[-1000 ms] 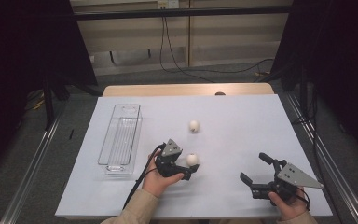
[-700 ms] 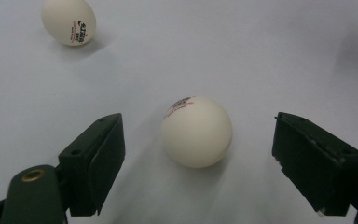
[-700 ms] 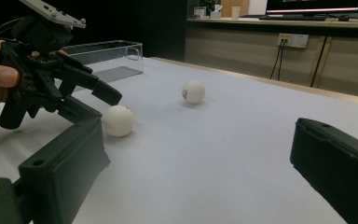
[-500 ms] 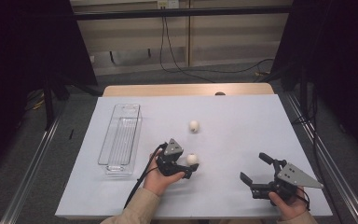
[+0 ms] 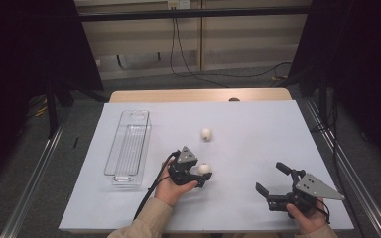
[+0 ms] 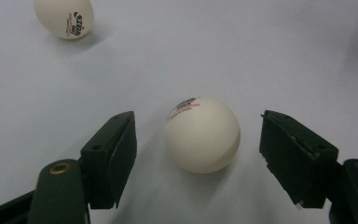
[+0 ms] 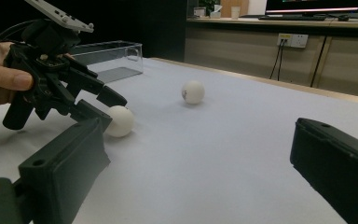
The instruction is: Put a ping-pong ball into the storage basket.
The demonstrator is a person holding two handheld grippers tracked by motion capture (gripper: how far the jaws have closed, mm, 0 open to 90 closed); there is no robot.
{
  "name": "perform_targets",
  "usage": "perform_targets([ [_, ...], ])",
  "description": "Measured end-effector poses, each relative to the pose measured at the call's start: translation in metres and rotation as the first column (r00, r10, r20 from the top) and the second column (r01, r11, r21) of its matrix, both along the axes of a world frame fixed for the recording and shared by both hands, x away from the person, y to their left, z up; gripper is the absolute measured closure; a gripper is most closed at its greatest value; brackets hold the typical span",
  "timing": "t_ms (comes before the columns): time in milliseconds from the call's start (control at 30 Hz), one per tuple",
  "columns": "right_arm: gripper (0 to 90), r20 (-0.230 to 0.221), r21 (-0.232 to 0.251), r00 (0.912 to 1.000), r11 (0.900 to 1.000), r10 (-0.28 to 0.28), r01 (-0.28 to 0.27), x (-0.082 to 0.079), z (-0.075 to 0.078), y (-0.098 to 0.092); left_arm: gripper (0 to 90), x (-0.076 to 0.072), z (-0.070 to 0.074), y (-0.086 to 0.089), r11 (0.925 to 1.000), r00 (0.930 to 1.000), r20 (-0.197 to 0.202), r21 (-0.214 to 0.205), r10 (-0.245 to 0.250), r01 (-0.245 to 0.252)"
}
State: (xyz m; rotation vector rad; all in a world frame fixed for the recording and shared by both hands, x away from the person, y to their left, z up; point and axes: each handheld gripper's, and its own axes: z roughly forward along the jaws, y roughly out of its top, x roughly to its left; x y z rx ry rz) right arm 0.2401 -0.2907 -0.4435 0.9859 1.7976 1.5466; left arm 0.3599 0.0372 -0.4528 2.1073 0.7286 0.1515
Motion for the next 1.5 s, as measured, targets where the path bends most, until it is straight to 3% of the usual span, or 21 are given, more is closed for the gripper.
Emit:
perform_targets([
  [333, 2.6, -0.002, 0.000, 1.0000, 1.0000, -0.001, 0.001, -0.0001, 0.0000, -0.0001, 32.3, 0.0029, -0.0013, -0.0017, 0.9997, 1.0000, -0.010, 0.024, 0.000, 0.000],
  [1500, 2.6, -0.001, 0.000, 1.0000, 1.0000, -0.001, 0.001, -0.0001, 0.0001, -0.0003, 45.5, 0.0055, -0.0044, -0.0065, 0.9992, 0.9997, -0.017, 0.036, -0.015, 0.016],
])
